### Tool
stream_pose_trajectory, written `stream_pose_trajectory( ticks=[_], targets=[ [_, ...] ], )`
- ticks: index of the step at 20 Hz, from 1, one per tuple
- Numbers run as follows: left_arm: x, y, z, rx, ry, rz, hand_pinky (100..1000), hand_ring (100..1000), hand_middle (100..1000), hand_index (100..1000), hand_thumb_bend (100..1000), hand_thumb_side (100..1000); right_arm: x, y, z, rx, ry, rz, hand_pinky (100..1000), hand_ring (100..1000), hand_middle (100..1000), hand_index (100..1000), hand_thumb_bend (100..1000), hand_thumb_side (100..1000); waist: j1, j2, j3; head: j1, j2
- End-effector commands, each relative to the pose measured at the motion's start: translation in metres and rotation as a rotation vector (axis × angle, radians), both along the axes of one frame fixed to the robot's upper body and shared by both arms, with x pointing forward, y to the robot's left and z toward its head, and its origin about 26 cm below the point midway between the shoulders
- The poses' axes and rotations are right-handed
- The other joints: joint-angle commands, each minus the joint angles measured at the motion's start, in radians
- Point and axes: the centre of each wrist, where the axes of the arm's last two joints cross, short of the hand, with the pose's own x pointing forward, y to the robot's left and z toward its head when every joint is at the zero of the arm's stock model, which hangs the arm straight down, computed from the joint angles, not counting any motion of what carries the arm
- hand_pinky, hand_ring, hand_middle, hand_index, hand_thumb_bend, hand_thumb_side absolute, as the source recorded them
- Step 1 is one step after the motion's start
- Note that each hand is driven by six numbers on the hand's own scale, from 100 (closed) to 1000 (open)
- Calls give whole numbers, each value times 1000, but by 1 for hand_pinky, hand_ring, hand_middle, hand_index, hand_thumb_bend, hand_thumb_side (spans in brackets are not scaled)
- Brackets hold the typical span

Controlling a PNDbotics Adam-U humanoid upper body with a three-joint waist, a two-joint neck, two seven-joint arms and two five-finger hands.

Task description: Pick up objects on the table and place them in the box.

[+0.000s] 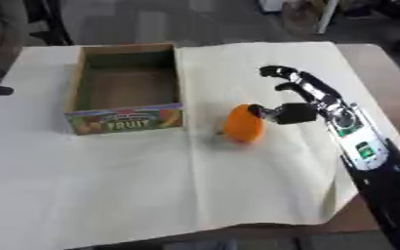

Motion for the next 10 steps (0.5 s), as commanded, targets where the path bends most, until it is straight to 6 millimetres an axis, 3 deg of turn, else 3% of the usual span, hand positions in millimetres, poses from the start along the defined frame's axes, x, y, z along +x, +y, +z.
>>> stream_pose_trajectory(
  ticks=[1, 10],
  targets=[
    [-1, 2, 10, 14, -34, -2, 628, 735, 612, 712, 447, 400, 3, -5, 15, -96, -14, 16, 875, 998, 895, 954, 474, 386, 1, -13, 0, -4, 6],
    [-1, 1, 10, 14, -35, -6, 628, 736, 613, 712, 445, 400, 10, 3, 0, -249, 27, 26, 878, 984, 884, 945, 473, 404, 3, -15, 2, -7, 6]
  ],
)
